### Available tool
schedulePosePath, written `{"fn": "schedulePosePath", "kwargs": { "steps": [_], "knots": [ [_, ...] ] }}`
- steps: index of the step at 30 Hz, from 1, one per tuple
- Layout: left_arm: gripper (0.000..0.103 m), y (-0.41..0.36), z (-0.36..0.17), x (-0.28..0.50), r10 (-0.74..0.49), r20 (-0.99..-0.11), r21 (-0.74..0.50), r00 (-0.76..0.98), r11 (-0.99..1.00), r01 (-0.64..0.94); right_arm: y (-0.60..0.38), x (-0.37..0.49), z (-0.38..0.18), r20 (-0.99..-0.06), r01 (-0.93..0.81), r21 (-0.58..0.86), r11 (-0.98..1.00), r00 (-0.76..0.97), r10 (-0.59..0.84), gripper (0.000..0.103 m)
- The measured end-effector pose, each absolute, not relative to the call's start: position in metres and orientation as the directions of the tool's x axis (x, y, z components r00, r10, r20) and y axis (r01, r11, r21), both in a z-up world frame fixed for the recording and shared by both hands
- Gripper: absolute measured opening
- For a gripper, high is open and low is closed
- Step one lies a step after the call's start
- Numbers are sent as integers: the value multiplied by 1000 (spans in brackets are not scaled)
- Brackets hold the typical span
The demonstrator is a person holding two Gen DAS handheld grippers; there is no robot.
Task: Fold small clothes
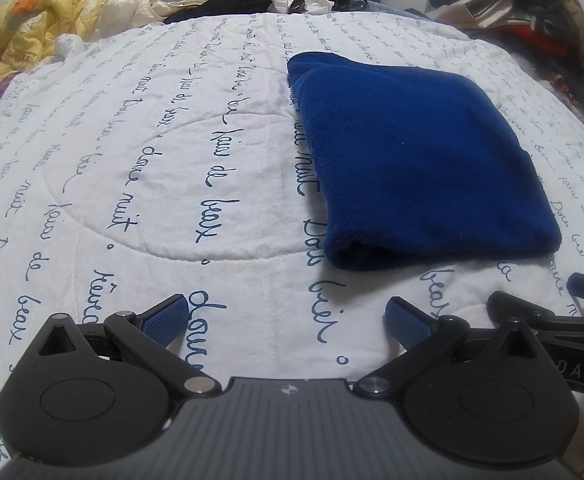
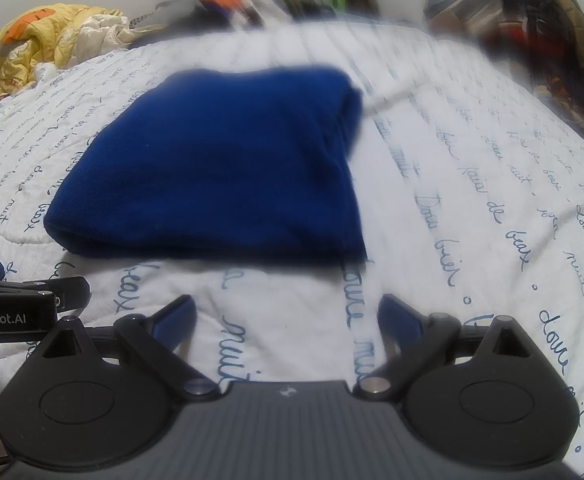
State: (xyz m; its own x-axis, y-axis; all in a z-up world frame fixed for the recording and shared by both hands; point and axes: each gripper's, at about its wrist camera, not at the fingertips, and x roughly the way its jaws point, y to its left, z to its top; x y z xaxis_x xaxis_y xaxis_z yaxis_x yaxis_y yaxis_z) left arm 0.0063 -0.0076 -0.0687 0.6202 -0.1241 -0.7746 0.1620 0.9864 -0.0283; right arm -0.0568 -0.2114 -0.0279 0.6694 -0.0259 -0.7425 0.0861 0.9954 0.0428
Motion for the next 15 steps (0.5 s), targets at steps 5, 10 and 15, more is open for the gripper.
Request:
{"fn": "schedulePosePath", "kwargs": {
  "steps": [5, 10, 15],
  "knots": [
    [103, -7, -69, 7, -122, -775, -27, 620, 987, 160, -215, -57, -26, -743, 90, 54, 994, 669, -20, 99],
    [103, -8, -69, 7, -117, -776, -19, 620, 986, 163, -220, -57, -24, -737, 97, 60, 993, 675, -21, 99],
    [103, -8, -69, 7, -116, -777, -18, 619, 986, 163, -221, -57, -24, -736, 91, 61, 994, 677, -17, 99]
  ]
}}
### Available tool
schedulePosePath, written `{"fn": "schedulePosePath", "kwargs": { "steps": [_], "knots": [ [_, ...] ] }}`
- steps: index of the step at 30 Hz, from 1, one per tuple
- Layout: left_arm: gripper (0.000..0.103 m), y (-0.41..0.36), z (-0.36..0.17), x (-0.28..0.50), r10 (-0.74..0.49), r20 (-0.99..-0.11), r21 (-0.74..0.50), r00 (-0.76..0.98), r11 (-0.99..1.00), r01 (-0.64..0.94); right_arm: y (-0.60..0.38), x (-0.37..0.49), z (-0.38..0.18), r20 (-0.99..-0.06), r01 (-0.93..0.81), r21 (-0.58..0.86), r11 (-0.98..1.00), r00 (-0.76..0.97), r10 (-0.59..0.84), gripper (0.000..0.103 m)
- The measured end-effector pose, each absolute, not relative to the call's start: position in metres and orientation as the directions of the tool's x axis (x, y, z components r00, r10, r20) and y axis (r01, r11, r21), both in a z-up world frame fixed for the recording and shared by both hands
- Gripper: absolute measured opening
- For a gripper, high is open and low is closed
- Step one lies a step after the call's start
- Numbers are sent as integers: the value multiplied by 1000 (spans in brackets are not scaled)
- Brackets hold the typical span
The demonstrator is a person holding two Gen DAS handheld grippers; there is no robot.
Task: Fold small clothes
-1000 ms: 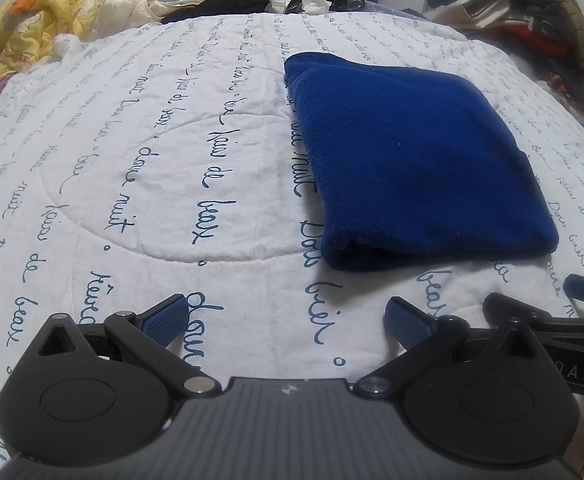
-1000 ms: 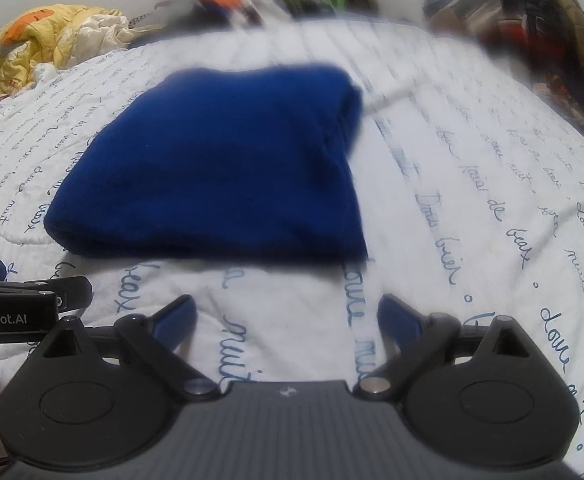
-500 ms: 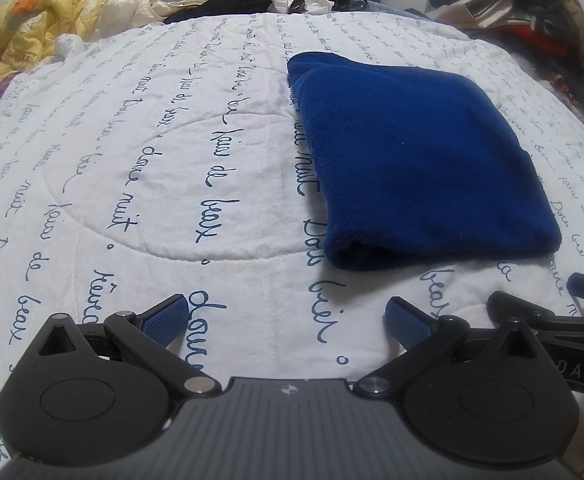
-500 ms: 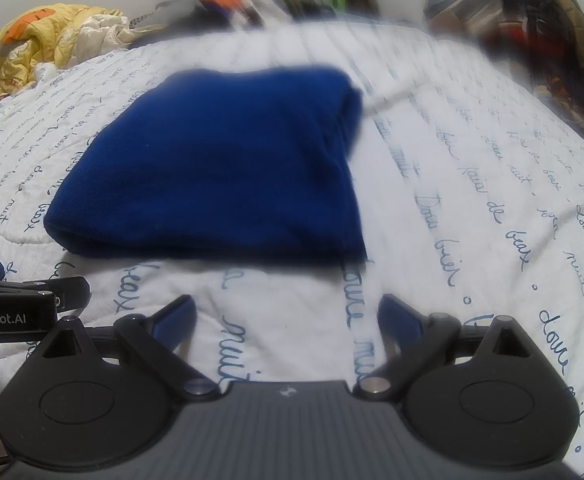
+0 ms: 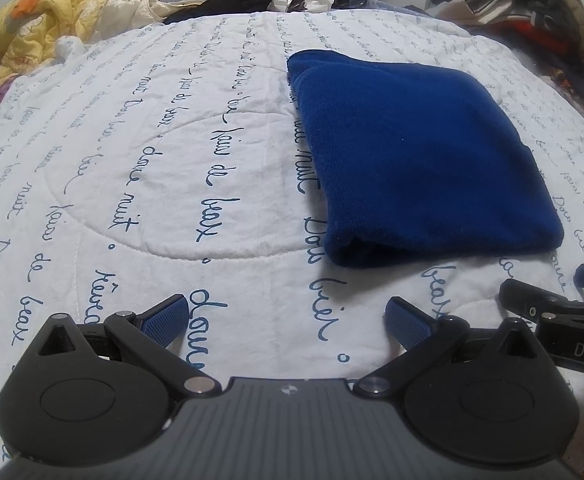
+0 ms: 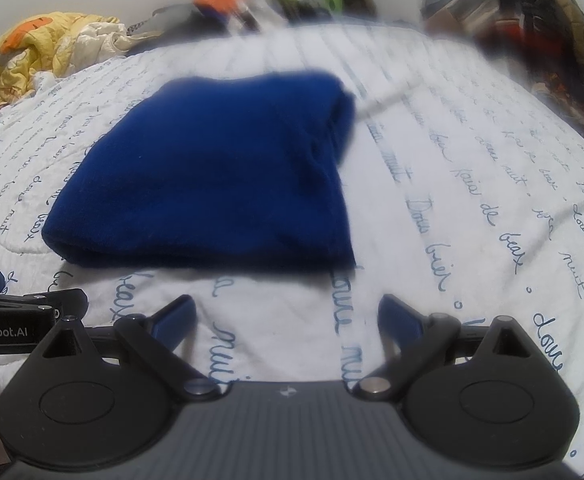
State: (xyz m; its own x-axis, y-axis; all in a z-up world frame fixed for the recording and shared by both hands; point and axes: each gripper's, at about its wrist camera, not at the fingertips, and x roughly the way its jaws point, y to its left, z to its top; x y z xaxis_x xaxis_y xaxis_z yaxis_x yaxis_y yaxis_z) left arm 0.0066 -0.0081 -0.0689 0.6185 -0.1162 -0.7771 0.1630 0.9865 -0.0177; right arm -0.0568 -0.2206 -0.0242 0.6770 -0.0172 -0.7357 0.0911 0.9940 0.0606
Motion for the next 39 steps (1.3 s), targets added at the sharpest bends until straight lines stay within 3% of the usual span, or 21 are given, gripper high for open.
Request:
{"fn": "schedulePosePath", "kwargs": {
  "steps": [39],
  "knots": [
    [103, -10, -69, 6, -121, -778, -13, 617, 984, 177, -217, -58, -20, -714, 51, 69, 996, 700, 14, 99]
  ]
}}
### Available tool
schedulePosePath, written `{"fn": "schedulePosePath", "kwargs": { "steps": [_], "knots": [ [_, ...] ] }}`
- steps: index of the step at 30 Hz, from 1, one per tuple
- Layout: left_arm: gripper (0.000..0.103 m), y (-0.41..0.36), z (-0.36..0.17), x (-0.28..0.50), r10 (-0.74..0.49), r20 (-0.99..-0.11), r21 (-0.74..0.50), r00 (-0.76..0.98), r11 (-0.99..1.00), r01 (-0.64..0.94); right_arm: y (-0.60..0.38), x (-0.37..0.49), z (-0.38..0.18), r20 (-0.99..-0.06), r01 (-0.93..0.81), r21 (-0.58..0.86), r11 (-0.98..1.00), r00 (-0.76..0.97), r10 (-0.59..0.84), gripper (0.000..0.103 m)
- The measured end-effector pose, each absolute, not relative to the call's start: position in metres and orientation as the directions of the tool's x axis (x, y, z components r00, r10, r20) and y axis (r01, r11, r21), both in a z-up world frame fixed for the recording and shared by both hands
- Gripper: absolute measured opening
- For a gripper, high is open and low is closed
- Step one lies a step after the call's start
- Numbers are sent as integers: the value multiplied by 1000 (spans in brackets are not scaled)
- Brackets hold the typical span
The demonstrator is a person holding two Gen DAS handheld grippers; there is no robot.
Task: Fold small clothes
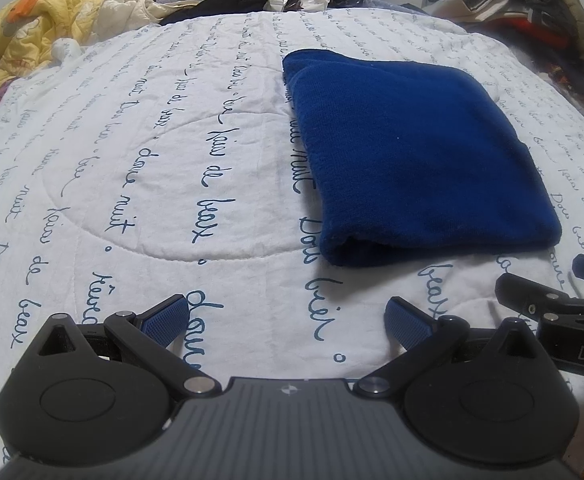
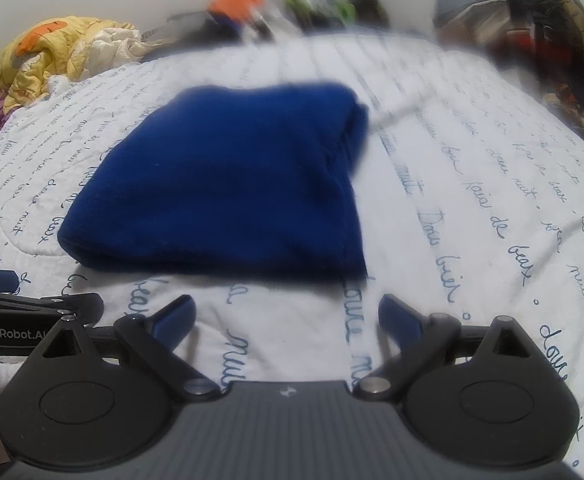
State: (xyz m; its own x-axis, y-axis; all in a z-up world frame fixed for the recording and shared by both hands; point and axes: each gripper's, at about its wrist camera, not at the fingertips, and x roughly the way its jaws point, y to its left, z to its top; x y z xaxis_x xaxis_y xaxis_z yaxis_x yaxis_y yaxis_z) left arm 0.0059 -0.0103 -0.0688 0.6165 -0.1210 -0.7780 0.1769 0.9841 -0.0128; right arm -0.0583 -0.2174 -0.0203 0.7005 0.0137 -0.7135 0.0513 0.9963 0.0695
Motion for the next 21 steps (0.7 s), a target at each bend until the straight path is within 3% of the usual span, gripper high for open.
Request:
{"fn": "schedulePosePath", "kwargs": {
  "steps": [21],
  "knots": [
    [103, -13, -70, 7, -117, -781, -7, 614, 984, 179, -220, -55, -25, -746, 101, 101, 990, 665, 8, 99]
  ]
}}
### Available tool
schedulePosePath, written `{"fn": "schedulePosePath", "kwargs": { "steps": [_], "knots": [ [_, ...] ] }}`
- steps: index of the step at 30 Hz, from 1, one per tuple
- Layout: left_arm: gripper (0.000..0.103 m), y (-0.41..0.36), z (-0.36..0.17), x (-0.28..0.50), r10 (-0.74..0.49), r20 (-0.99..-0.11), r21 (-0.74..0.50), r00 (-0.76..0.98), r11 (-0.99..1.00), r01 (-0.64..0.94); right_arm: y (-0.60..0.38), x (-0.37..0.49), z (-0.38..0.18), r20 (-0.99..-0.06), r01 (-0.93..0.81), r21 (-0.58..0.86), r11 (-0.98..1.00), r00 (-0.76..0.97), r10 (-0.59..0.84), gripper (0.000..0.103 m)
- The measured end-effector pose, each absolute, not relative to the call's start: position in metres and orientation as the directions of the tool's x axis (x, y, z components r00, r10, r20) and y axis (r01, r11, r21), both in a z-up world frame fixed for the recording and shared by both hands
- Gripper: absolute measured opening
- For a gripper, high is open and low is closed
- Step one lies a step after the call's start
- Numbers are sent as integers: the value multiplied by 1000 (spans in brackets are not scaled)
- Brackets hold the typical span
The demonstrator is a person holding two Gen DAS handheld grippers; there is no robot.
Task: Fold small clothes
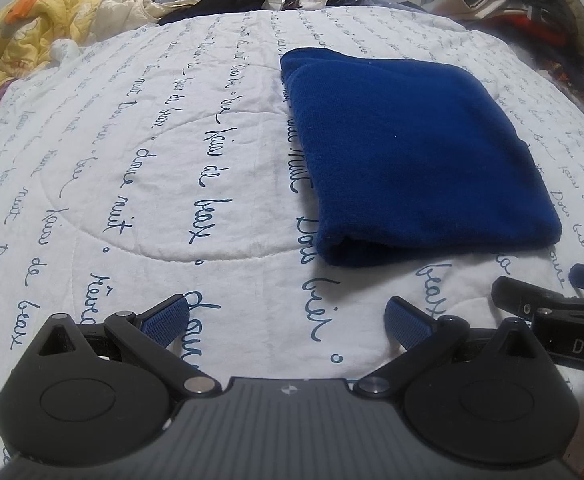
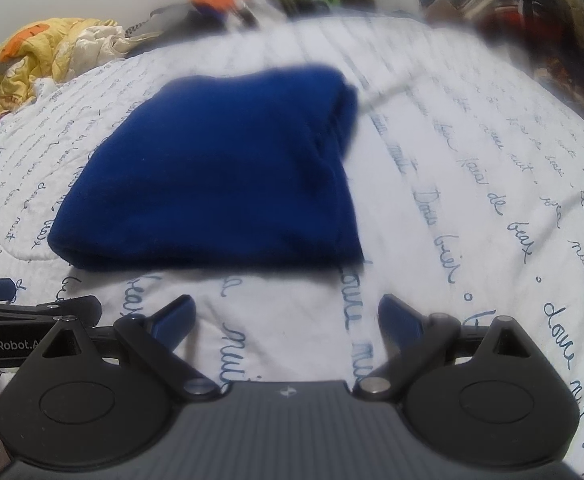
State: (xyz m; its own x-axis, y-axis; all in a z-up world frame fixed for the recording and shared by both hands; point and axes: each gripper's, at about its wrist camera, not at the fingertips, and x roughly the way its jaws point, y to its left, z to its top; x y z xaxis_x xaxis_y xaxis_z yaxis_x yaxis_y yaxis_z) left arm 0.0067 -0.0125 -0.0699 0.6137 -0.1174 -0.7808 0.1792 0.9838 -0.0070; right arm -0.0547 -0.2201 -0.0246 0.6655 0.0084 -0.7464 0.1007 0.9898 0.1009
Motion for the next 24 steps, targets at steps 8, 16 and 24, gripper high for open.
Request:
{"fn": "schedulePosePath", "kwargs": {
  "steps": [8, 16, 24],
  "knots": [
    [103, -12, -70, 7, -120, -779, -11, 615, 984, 178, -216, -55, -28, -744, 95, 63, 993, 668, -16, 99],
    [103, -12, -71, 7, -118, -779, -7, 616, 984, 179, -213, -57, -31, -734, 110, 49, 993, 678, -39, 102],
    [103, -12, -72, 5, -119, -771, -4, 626, 983, 182, -212, -59, -33, -723, 121, 48, 992, 689, -48, 103]
  ]
}}
